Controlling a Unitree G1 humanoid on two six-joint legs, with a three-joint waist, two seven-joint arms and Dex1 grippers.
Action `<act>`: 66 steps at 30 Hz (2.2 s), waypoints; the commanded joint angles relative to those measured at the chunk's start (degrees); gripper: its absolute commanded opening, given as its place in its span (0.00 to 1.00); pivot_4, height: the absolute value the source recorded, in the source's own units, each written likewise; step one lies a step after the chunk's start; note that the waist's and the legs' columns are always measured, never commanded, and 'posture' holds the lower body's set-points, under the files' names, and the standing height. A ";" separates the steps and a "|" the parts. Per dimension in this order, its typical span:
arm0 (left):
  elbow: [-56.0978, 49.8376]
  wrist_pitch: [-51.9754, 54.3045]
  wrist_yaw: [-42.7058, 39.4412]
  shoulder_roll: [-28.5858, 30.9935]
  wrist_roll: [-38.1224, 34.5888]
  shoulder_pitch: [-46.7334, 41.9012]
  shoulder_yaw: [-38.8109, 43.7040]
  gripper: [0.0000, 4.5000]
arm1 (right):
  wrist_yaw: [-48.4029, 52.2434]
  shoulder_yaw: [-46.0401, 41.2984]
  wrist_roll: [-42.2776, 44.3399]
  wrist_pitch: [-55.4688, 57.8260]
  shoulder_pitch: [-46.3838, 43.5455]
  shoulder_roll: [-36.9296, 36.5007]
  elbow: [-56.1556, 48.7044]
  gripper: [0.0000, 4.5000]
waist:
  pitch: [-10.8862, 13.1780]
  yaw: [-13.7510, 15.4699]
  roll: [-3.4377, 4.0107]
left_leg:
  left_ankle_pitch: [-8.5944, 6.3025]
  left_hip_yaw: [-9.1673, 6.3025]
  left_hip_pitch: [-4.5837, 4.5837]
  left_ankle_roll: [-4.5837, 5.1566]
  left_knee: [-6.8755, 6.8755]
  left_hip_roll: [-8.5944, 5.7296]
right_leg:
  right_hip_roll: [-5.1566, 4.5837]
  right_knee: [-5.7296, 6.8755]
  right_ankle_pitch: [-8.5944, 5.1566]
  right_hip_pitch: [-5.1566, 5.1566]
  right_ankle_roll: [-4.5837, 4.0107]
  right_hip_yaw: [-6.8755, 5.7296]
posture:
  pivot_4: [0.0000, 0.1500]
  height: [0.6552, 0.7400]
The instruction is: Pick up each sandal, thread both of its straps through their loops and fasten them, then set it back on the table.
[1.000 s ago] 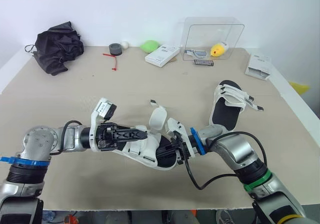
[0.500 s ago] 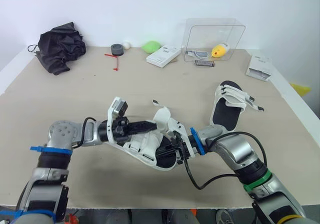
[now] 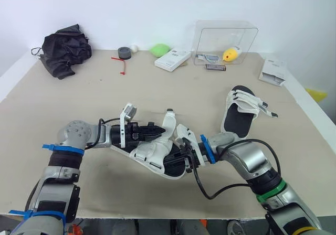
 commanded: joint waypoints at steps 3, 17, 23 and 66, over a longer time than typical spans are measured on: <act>6.97 -3.40 2.65 -2.28 8.65 -1.35 0.07 0.98 | 0.08 1.73 0.20 1.07 1.11 0.03 -0.45 0.00 | -0.01 0.02 0.03 | 0.02 -0.03 0.41 -0.03 -0.01 -0.06 | 0.00 -0.01 -0.23 0.50 0.39 -0.01 | 1.00 1.00; 18.58 -1.84 6.79 -6.71 9.85 -12.22 14.41 0.98 | 0.01 1.83 0.58 1.04 0.82 0.14 -0.19 0.00 | 0.08 -0.29 -0.10 | -0.03 -0.11 0.31 -0.11 -0.25 -0.20 | 0.01 -0.05 -0.28 0.24 0.48 0.22 | 1.00 1.00; 25.30 -3.35 3.86 -8.61 15.83 -18.07 11.41 0.98 | -0.09 1.90 0.61 1.08 0.66 0.40 -0.03 0.00 | 0.10 -0.30 -0.12 | 0.02 -0.11 0.31 -0.20 -0.26 -0.23 | 0.01 -0.05 -0.30 0.24 0.52 0.17 | 1.00 1.00; -22.10 -13.95 -16.86 -10.36 15.08 -6.59 11.81 0.01 | -1.36 1.23 1.57 1.93 2.31 0.58 -1.28 0.00 | 0.43 -1.06 0.06 | 0.32 -0.08 -0.35 -0.79 -0.41 -0.12 | 0.03 0.00 -0.06 -0.51 0.11 0.29 | 1.00 1.00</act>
